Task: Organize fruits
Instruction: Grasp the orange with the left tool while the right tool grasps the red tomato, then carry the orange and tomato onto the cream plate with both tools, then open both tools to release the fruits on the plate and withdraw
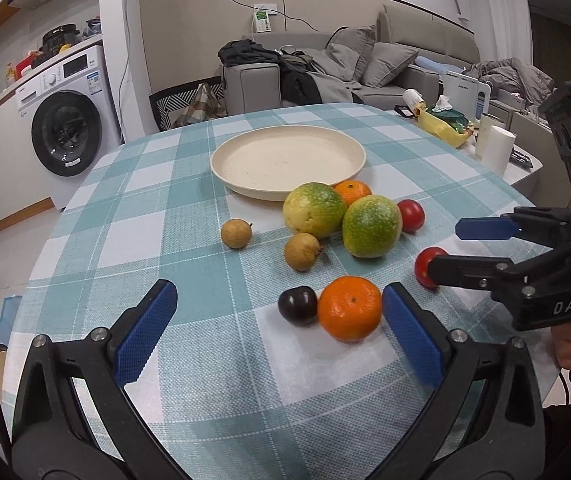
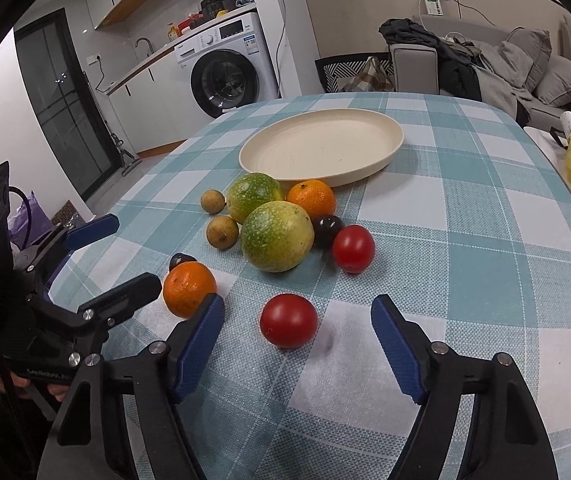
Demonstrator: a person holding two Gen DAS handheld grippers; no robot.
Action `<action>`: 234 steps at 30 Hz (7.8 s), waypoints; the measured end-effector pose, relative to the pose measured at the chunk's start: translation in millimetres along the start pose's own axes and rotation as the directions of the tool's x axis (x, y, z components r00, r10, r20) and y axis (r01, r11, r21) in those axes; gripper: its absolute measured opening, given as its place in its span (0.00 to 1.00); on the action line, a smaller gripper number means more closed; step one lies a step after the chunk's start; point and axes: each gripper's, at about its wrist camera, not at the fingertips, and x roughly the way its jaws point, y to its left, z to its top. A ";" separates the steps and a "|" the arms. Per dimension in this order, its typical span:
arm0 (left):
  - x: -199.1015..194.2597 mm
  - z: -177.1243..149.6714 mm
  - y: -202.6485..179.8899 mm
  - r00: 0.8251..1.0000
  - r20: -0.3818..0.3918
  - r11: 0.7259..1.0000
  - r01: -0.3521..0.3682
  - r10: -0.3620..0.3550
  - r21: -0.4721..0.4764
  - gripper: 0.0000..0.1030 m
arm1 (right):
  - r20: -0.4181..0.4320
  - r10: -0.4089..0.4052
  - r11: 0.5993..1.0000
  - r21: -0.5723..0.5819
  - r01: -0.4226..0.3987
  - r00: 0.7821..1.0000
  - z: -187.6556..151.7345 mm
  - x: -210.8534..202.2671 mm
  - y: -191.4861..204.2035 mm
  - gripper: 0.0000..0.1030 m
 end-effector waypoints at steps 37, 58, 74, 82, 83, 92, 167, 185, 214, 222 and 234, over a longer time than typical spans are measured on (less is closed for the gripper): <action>18.6 -7.8 -16.4 0.964 -0.149 0.976 0.217 -0.218 -0.024 0.55 | -0.086 0.010 0.999 -0.051 -0.015 0.996 -3.8 16.4 8.0 0.33; 26.0 -6.8 -24.8 0.956 -0.208 0.978 0.206 -0.206 -0.023 0.51 | -0.052 0.016 0.999 -0.030 -0.018 0.999 -3.4 3.7 -3.6 0.32; 28.5 4.6 -30.7 0.969 -0.170 0.983 0.184 -0.180 0.010 0.34 | -0.045 0.009 1.000 -0.029 -0.010 0.999 -5.0 -0.3 -6.3 0.32; 9.6 10.1 -25.2 0.968 -0.105 0.974 0.227 -0.226 -0.004 0.33 | -0.014 0.017 0.999 -0.027 -0.017 1.000 1.6 -5.5 -6.7 0.32; 7.4 11.6 -23.8 0.969 -0.097 0.974 0.228 -0.228 -0.007 0.33 | -0.008 0.020 0.999 -0.029 -0.020 1.000 3.4 -6.7 -6.0 0.32; -1.2 27.1 -3.7 0.972 -0.042 0.973 0.228 -0.230 -0.045 0.33 | -0.024 0.027 0.998 -0.063 -0.029 0.999 11.9 -5.6 1.1 0.33; 133.7 116.9 61.2 0.999 -0.027 0.982 -0.045 0.041 -0.181 0.34 | 0.017 0.014 0.999 0.039 -0.014 1.000 121.7 74.5 -34.2 0.32; 110.8 115.1 55.9 0.999 0.026 0.986 -0.038 0.043 -0.165 0.79 | 0.039 -0.039 0.999 0.025 0.038 0.998 117.7 63.3 -34.0 0.54; 27.9 57.1 50.9 0.993 0.050 0.984 -0.096 0.104 -0.148 0.99 | 0.063 -0.103 0.995 0.014 0.102 0.993 68.6 11.4 -28.8 1.00; 23.6 44.5 44.2 0.995 0.032 0.986 -0.087 0.092 -0.142 0.99 | 0.024 -0.103 0.994 -0.022 0.103 0.994 62.4 13.2 -22.0 1.00; 28.3 35.2 44.4 0.997 -0.005 0.987 -0.071 0.071 -0.143 0.99 | -0.026 -0.098 0.994 -0.053 0.096 0.995 56.0 14.7 -24.0 1.00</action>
